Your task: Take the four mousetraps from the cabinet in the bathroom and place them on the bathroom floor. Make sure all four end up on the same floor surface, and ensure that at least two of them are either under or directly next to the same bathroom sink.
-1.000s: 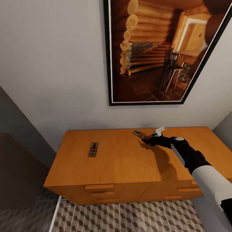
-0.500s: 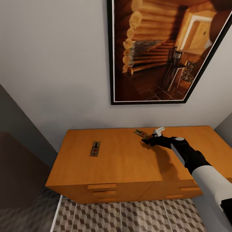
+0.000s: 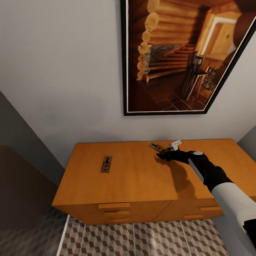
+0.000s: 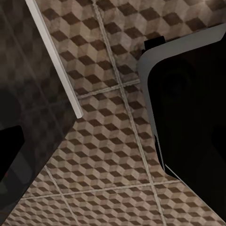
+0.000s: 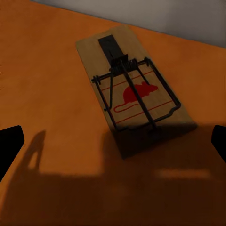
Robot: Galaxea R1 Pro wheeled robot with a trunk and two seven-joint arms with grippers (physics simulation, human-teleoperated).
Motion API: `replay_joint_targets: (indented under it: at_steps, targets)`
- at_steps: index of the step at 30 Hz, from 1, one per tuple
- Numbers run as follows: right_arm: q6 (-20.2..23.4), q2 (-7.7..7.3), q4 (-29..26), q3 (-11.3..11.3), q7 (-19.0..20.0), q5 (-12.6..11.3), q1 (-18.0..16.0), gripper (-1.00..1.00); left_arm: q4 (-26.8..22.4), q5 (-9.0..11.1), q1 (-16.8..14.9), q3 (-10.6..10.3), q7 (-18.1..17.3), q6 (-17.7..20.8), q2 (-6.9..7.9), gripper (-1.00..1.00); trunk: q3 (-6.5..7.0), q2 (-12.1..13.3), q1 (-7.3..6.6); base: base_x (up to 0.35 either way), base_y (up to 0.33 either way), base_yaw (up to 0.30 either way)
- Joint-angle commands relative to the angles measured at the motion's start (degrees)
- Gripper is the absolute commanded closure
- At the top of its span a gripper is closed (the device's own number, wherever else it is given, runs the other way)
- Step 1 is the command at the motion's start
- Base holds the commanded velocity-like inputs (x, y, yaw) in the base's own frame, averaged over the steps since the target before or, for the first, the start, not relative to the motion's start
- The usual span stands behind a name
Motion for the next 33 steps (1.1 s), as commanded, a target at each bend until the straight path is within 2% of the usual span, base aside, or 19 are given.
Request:
replay_joint_targets:
  at_steps: [1, 33]
  targets:
    - [0.47, -0.06, -0.07, 0.20, -0.09, -0.60, -0.05, -1.00, 0.19, 0.47, -0.06, -0.48, 0.00, -0.35, -0.04, -1.00, -0.10, -0.10, 0.03, 0.000, 0.001, 0.000]
    - [0.47, -0.05, -0.08, 0.20, -0.09, -0.60, -0.05, -1.00, 0.19, 0.47, -0.06, -0.48, 0.00, -0.35, -0.57, -1.00, -0.10, -0.10, 0.03, 0.009, -0.005, 0.000]
